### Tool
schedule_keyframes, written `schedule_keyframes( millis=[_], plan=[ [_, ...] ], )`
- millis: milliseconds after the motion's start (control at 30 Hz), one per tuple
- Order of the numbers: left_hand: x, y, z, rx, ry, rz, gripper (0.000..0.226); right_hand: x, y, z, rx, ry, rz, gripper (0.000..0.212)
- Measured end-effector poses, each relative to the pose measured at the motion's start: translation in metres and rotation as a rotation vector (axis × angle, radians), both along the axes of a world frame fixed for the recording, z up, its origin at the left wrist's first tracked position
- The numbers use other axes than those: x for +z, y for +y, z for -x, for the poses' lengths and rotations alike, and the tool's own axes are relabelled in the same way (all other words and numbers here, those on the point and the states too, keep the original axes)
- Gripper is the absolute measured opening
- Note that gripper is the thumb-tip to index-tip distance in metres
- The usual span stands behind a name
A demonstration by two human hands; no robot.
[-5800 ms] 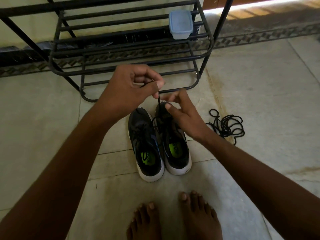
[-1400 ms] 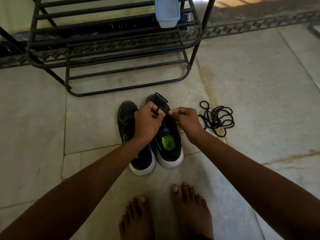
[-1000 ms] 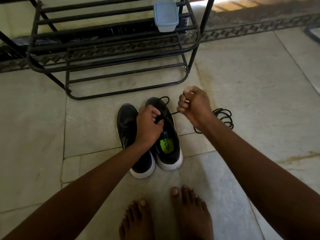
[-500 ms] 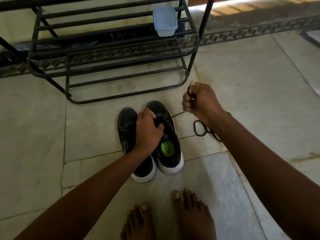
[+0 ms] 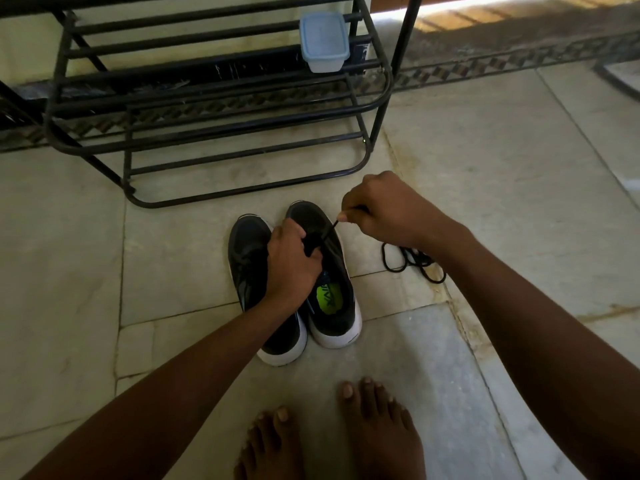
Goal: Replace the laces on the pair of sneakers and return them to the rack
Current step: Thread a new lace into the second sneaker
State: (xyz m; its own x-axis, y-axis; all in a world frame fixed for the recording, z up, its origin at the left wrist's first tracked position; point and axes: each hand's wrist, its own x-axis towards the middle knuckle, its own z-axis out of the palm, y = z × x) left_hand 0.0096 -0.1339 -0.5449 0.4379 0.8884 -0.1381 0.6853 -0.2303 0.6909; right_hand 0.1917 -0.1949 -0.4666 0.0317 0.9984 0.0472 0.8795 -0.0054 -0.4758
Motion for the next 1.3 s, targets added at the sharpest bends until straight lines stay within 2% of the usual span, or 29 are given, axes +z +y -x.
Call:
schedule_keyframes(
  millis=[267, 400, 467, 600, 733, 833, 933, 1000, 1067, 1100, 1167, 1200, 1300],
  plan=[
    [0.003, 0.005, 0.001, 0.001, -0.004, 0.020, 0.028, -0.005, -0.004, 0.007, -0.005, 0.094, 0.015, 0.037],
    [0.004, 0.013, 0.007, -0.027, -0.011, -0.018, 0.016, -0.006, -0.012, 0.005, -0.057, 0.178, 0.014, 0.019],
    [0.006, 0.016, 0.011, -0.043, -0.012, -0.015, 0.021, -0.006, -0.016, 0.004, -0.070, 0.203, 0.042, 0.015],
    [0.021, 0.016, 0.020, -0.059, -0.064, 0.067, 0.021, -0.008, -0.020, 0.004, -0.094, 0.247, 0.072, 0.012],
    [0.042, 0.018, 0.038, -0.082, -0.042, 0.140, 0.016, -0.010, -0.020, 0.010, -0.116, 0.245, 0.062, 0.010],
    [0.059, 0.025, 0.053, -0.186, 0.122, 0.215, 0.010, -0.010, -0.022, 0.009, -0.157, 0.255, 0.039, 0.010],
    [0.073, 0.033, 0.062, -0.277, 0.317, 0.171, 0.013, -0.008, -0.023, 0.010, -0.179, 0.322, 0.020, 0.012],
    [0.077, 0.037, 0.062, -0.307, 0.481, 0.084, 0.021, -0.007, -0.023, 0.011, -0.161, 0.344, 0.006, 0.013],
    [0.081, 0.036, 0.059, -0.311, 0.643, -0.087, 0.026, -0.006, -0.021, 0.013, -0.138, 0.366, 0.001, 0.011],
    [0.082, 0.034, 0.056, -0.313, 0.657, -0.178, 0.025, -0.005, -0.021, 0.015, -0.121, 0.376, 0.002, 0.009],
    [0.081, 0.033, 0.046, -0.343, 0.475, -0.263, 0.029, -0.003, -0.020, 0.017, -0.086, 0.391, 0.007, 0.006],
    [0.077, 0.034, 0.040, -0.362, 0.300, -0.210, 0.036, -0.001, -0.020, 0.019, -0.077, 0.410, 0.007, 0.004],
    [0.064, 0.043, 0.023, -0.497, -0.191, 0.310, 0.059, 0.004, -0.021, 0.022, -0.092, 0.504, -0.057, 0.005]
  ],
)
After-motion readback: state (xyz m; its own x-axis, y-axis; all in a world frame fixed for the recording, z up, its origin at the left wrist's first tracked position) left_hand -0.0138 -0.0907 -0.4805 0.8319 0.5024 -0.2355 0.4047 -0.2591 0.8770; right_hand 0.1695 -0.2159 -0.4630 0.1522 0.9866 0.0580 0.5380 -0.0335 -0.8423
